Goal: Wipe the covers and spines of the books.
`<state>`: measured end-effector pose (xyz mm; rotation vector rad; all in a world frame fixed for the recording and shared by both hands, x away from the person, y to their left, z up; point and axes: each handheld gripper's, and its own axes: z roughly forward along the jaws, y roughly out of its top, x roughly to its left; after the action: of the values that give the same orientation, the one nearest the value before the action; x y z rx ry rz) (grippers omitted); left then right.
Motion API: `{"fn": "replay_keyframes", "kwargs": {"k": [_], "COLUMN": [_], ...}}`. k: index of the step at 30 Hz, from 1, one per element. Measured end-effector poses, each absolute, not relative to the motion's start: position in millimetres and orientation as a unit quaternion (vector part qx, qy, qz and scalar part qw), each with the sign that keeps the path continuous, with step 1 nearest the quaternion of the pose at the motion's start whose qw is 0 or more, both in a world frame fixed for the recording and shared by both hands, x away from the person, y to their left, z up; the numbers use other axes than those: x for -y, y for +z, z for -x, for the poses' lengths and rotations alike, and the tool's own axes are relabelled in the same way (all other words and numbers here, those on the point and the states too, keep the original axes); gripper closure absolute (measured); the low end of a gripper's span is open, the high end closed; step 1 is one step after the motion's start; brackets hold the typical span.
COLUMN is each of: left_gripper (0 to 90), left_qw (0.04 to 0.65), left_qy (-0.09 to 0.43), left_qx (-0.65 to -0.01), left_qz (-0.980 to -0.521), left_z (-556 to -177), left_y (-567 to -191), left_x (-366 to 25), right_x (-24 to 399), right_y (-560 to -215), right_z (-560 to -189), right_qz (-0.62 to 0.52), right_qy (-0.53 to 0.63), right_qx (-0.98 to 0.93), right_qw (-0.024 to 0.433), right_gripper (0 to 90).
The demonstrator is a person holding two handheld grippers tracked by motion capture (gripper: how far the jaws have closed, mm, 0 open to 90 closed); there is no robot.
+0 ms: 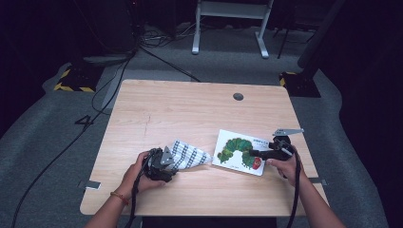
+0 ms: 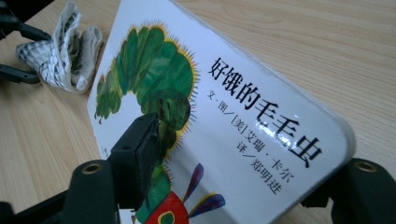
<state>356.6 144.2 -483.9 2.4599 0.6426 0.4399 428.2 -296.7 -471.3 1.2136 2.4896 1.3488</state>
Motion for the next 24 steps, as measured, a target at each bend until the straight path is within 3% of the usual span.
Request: {"fn": "replay_keyframes", "kwargs": {"k": [16, 18, 20, 24], "left_gripper": [26.2, 26.0, 25.6, 24.8], "left_qw": [0.297, 0.297, 0.301, 0.302], "left_qy": [0.145, 0.141, 0.138, 0.137], "left_qx": [-0.251, -0.251, -0.254, -0.257], "left_qz": [-0.910, -0.910, -0.909, -0.908], "left_z": [-360.3, -361.3, -361.5, -361.7], "left_y": [-490.1, -490.2, -490.9, -491.3], "left_x": [-143.5, -145.0, -145.5, -145.6], "right_x": [292.4, 294.4, 294.0, 291.3], "right_y": [-470.9, -471.5, -471.8, -471.9], "right_z": [-429.3, -430.3, -429.0, -427.7], "right_qz": [-0.390, -0.395, -0.389, -0.381], "right_qy": [0.376, 0.368, 0.351, 0.342], "right_qx": [-0.838, -0.839, -0.847, -0.854], "right_qw": [0.063, 0.060, 0.090, 0.095], "right_gripper": [17.0, 18.7, 24.0, 24.2]}}
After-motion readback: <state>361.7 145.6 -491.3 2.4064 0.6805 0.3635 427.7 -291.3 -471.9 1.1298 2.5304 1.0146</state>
